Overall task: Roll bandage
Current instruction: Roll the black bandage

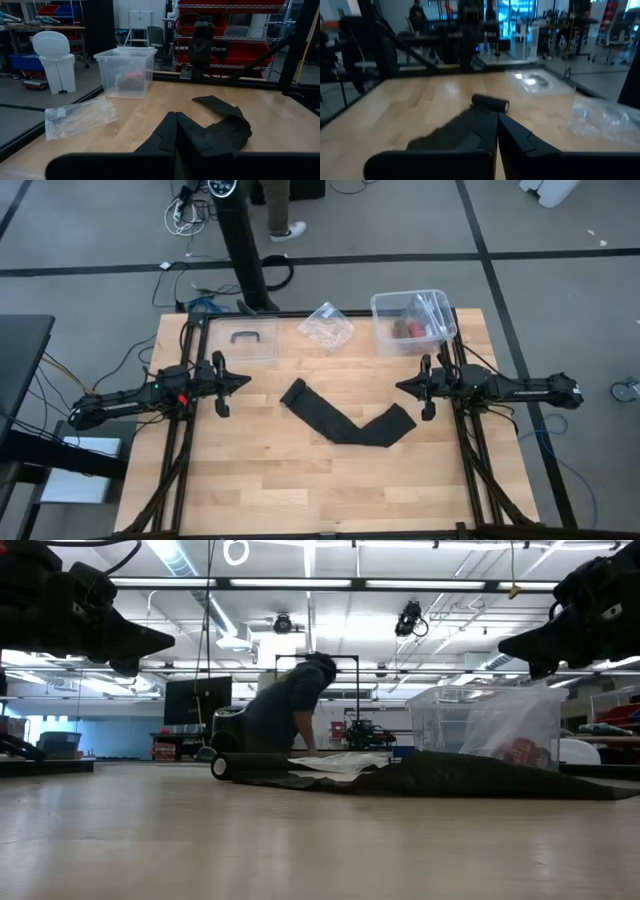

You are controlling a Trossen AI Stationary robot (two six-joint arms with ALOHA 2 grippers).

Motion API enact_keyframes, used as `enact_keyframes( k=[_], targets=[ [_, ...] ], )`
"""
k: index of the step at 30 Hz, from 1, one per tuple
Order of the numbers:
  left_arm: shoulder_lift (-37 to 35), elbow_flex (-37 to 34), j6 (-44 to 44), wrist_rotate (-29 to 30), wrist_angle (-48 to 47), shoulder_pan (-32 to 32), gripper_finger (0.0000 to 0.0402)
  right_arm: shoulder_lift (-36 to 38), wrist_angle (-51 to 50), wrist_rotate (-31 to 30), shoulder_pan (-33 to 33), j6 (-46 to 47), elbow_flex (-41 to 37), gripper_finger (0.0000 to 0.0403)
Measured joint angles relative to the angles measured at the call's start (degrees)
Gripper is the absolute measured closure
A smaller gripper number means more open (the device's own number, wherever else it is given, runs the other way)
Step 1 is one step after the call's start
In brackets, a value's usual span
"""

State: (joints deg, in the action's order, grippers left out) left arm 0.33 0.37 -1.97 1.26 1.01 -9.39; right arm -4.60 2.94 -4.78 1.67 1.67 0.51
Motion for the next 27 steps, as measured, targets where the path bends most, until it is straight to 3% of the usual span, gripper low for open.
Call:
enact_keyframes(
  k=[11, 14, 21, 27],
  targets=[
    [0.0, 0.0, 0.0, 0.0, 0.0, 0.0, 0.0391, 0.0, 11.0, -0.2, 0.0, -1.6, 0.0, 0.0383],
    [0.0, 0.0, 0.0, 0.0, 0.0, 0.0, 0.0391, 0.0, 15.4, -0.1, 0.0, 3.0, 0.0, 0.0383],
    [0.0, 0.0, 0.0, 0.0, 0.0, 0.0, 0.0391, -2.9, 13.5, 3.0, -1.0, 12.4, 0.0, 0.0379],
    [0.0, 0.0, 0.0, 0.0, 0.1, 0.0, 0.0391, -9.3, 13.8, 3.0, -2.8, 13.8, 0.2, 0.0359]
  ],
)
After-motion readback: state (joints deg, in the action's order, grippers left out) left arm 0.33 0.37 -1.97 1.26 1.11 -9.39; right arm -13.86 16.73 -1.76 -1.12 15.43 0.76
